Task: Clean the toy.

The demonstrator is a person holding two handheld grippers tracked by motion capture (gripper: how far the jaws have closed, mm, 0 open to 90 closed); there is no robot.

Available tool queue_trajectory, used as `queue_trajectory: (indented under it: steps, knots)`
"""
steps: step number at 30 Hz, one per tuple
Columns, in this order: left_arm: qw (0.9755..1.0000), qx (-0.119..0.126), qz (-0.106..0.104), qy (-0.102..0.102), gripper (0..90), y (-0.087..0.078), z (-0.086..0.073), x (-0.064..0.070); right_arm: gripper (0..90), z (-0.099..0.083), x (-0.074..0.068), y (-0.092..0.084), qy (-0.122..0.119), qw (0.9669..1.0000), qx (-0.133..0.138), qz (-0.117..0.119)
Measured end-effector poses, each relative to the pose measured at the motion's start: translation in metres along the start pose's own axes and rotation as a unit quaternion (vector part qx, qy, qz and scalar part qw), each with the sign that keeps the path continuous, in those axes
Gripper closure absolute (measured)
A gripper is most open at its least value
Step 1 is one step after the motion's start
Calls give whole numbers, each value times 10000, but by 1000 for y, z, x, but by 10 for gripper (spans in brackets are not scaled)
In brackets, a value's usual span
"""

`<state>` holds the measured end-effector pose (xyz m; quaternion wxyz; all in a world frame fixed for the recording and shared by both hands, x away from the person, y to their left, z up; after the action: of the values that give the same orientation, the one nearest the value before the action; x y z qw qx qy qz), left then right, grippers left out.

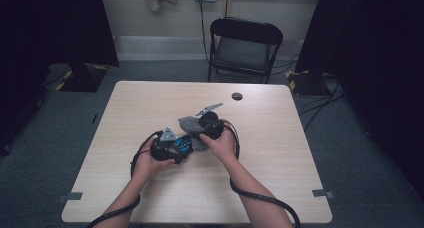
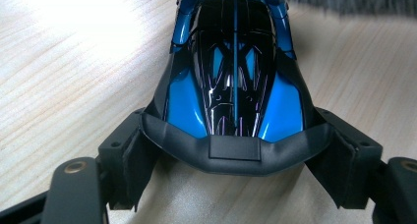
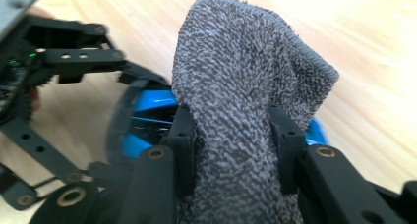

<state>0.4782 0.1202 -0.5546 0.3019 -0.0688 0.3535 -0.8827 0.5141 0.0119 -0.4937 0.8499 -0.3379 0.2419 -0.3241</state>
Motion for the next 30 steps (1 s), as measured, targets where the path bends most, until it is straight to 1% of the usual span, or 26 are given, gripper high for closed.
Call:
queue_trajectory:
  steps: [2,3,5,8,11,12,13,15,16,20,21,22,23,28,29,30]
  knots:
    - [10000,-2,1,1,246,0,0,0,627,0,-7,5,-23,10000,-12,68]
    - [10000,-2,2,1,246,0,0,0,626,1,-10,6,-86,9999,-38,56]
    - [10000,23,8,-28,246,0,0,0,627,2,-17,10,-122,9998,-66,110]
    - [10000,15,18,-13,246,0,0,0,626,3,-27,16,-260,9995,-98,173]
    - [10000,17,19,-11,246,0,0,0,625,3,-35,21,-394,9989,-143,191]
    - [10000,17,22,-10,246,0,0,0,623,3,-37,22,-402,9989,-151,189]
    - [10000,18,23,-10,246,0,0,0,620,2,-37,24,-429,9988,-160,178]
    - [10000,17,23,-9,246,0,0,0,615,1,-38,26,-412,9988,-158,228]
    - [10000,18,23,-10,246,0,0,0,603,0,-38,27,-407,9988,-180,208]
    - [10000,17,24,-10,246,0,0,0,513,0,-39,26,-372,9988,-143,268]
    - [10000,18,25,-11,246,0,0,0,491,0,-39,26,-400,9986,-153,299]
    - [10000,18,24,-11,246,0,0,0,475,0,-39,24,-387,9988,-150,279]
    - [10000,18,25,-11,246,0,0,0,474,1,-39,23,-414,9987,-127,278]
    - [10000,18,23,-10,246,0,0,0,477,1,-35,17,-314,9991,-82,276]
    - [10000,16,21,-7,246,0,0,0,507,0,-33,17,-294,9992,-120,247]
    - [10000,15,18,-11,246,0,0,0,557,-2,-33,17,-287,9992,-133,246]
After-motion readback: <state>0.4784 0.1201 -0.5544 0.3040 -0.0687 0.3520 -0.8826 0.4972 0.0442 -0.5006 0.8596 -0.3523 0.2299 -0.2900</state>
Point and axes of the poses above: each handheld gripper's, and its own axes: y roughly forward along the jaws, z roughly out of its top, x roughly to its right, the point moved 8 cm from there along y, roughly forward along the jaws, and after that the axes turned 8 degrees about y, right-handed, at the moved point
